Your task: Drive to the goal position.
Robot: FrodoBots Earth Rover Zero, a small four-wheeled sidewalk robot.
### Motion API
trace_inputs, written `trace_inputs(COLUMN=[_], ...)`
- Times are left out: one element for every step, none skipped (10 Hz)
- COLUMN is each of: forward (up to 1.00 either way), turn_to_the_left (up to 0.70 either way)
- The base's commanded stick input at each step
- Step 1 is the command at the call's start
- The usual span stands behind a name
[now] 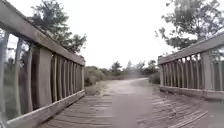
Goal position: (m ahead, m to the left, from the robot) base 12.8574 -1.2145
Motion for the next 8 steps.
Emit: trace_inputs(forward=[0.45,0.45,0.45,0.45,0.45,0.45,0.45,0.45], turn_to_the_left=[-0.27,-0.27,-0.27,-0.20,0.00,0.00,0.00,0.00])
